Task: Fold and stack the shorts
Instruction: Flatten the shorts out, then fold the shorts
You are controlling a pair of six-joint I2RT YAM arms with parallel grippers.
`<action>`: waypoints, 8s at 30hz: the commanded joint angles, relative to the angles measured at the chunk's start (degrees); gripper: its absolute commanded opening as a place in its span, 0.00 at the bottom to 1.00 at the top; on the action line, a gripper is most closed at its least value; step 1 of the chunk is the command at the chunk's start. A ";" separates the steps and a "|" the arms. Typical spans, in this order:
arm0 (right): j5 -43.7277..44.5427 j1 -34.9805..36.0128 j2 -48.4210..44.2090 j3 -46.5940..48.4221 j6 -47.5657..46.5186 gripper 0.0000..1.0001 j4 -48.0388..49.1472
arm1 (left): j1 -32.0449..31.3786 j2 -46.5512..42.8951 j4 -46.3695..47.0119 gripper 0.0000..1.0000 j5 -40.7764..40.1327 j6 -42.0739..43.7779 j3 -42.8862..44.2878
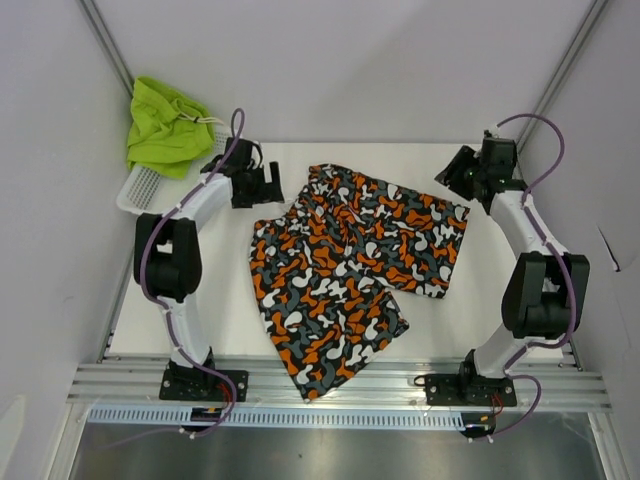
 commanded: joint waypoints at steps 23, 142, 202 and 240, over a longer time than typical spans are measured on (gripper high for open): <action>-30.62 18.27 28.68 13.99 20.30 0.00 35.55 | 5.27 -10.11 23.39 0.42 4.96 -2.54 -28.04; 36.08 102.37 -24.32 -28.01 9.95 0.67 -21.30 | 7.65 -45.88 32.00 0.00 -7.52 -15.11 -63.72; 49.18 103.11 -33.08 -9.55 26.05 0.00 -57.16 | 7.73 -48.17 -1.82 0.00 -7.51 -30.13 -38.33; 3.66 23.55 -21.59 19.01 -21.42 0.00 -39.06 | 10.02 -13.99 -15.63 0.00 -1.28 -44.11 -1.68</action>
